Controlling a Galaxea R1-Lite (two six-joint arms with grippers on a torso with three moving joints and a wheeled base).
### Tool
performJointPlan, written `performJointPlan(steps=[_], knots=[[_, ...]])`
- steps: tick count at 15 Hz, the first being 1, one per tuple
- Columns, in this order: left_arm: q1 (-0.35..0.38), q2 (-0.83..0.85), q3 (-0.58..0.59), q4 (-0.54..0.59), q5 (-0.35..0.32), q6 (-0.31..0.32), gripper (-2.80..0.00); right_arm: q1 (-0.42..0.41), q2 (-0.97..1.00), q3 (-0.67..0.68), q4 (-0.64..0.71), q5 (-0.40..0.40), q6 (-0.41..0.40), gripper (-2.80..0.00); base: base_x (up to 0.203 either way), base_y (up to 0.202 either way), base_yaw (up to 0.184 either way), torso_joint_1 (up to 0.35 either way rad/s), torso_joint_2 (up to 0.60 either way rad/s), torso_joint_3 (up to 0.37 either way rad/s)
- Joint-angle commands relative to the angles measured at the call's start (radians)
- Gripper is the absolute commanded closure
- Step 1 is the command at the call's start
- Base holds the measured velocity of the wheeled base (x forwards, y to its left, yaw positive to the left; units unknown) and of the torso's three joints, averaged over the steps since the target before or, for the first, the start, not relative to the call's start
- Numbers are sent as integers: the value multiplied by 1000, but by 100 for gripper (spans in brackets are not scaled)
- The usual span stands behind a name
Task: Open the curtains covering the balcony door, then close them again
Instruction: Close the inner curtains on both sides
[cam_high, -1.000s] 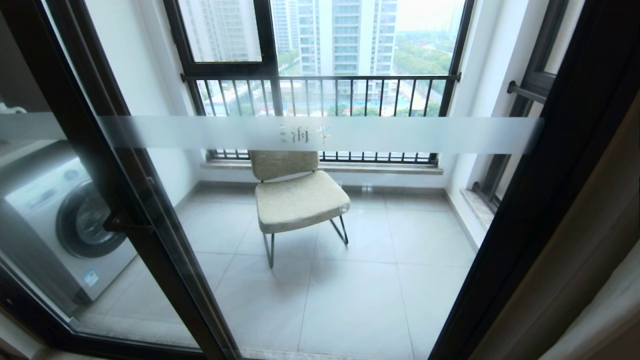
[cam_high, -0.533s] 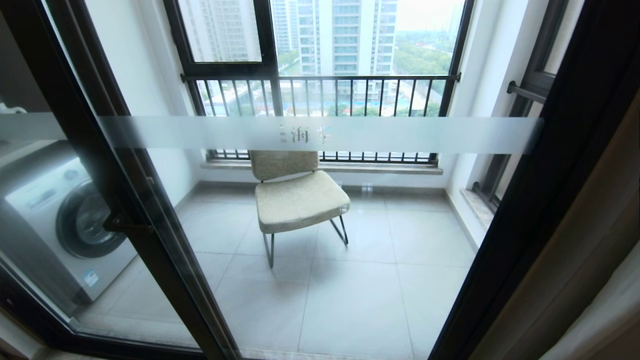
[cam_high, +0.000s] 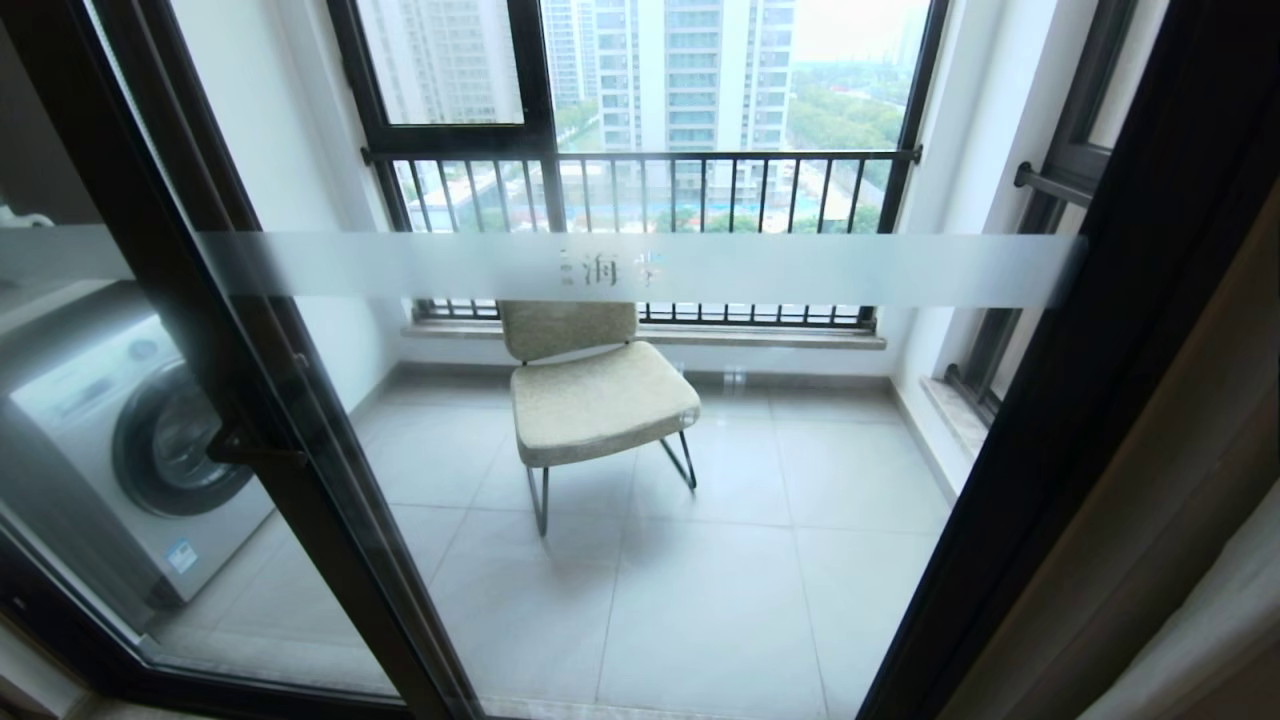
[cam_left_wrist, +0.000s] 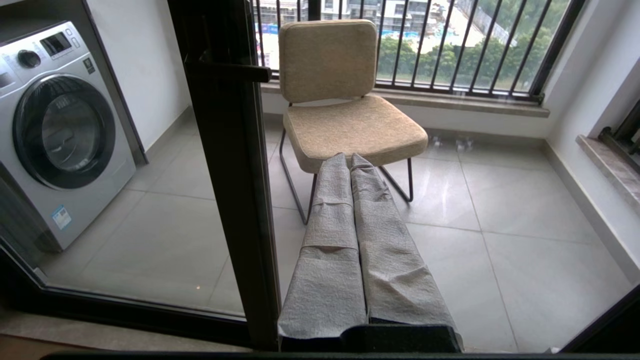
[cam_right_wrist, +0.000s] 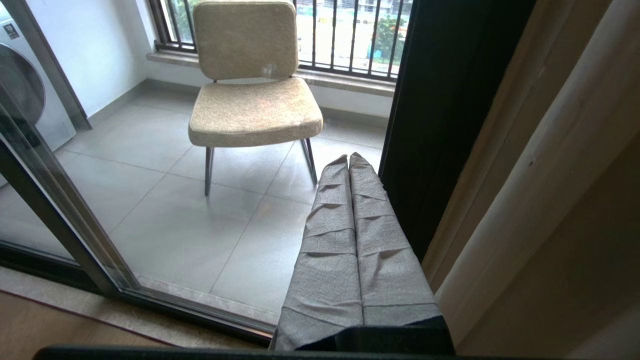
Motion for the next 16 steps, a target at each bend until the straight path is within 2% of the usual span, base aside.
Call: performJointPlan(steps=[1,5,8,13,14,15,16], knots=[[0,0,0,-1,0,-1,0,1,1,8,42,4,3,0,0,0,0,0,0,0],[0,0,0,-1,0,-1,0,-2,0,8,179,-5,46,0,0,0,0,0,0,0],[0,0,0,-1,0,-1,0,-79,-42,8,201,-20,54,0,0,0,0,0,0,0],[0,0,0,1,0,-1,0,-90,-249,8,205,-23,50,0,0,0,0,0,0,0],[0,0,0,-1,0,-1,0,-92,-279,8,209,-49,13,0,0,0,0,0,0,0],[0,0,0,-1,0,-1,0,-92,-282,8,209,-110,-33,0,0,0,0,0,0,0],[0,0,0,-1,2,-1,0,-93,-282,8,204,-121,-55,0,0,0,0,0,0,0]])
